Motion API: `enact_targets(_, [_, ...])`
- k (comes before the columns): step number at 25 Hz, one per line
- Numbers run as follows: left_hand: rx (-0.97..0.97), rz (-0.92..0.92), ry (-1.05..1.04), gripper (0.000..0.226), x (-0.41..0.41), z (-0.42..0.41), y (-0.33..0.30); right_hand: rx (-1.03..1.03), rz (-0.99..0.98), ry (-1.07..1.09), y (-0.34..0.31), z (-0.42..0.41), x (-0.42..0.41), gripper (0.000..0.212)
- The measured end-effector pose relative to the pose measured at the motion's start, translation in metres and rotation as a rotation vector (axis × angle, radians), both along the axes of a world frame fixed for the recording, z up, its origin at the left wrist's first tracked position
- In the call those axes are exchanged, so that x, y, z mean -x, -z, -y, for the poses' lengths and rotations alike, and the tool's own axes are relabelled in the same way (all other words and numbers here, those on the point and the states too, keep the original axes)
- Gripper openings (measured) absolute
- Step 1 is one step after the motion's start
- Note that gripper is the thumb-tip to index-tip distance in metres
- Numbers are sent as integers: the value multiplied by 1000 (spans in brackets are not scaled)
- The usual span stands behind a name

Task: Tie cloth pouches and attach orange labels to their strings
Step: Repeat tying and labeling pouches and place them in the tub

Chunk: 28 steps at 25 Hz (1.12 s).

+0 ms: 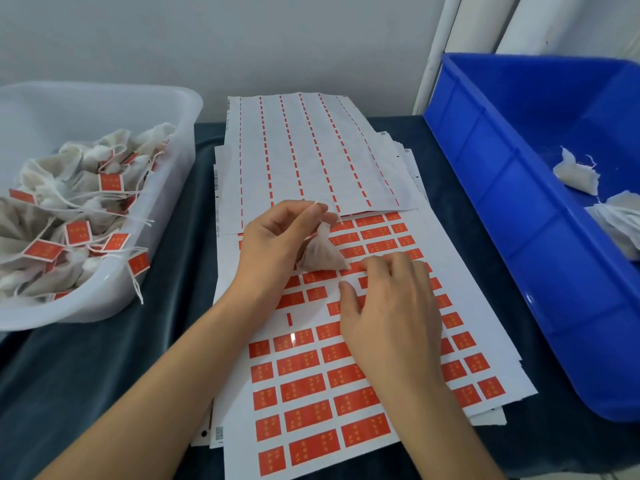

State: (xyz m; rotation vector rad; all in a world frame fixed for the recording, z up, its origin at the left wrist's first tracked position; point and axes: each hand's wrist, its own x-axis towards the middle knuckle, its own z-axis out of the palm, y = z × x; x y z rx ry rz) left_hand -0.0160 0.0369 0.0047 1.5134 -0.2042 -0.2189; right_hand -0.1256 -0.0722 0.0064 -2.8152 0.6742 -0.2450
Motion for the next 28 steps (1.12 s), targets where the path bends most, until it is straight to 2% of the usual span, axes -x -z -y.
enact_targets(4, [158,-102,-96,19,-3,-2,-1,50,30,-2,2,-25,8,51])
enact_targets(9, [218,-129,-148,20,-4,-3,0,126,64,14,5,-47,9,59])
enact_targets(16, [181,-123,-161,21,-3,1,3,87,98,31,5,-51,1,48])
enact_targets(28, [181,-153,-157,21,-2,4,1,41,35,47,1,-53,0,46])
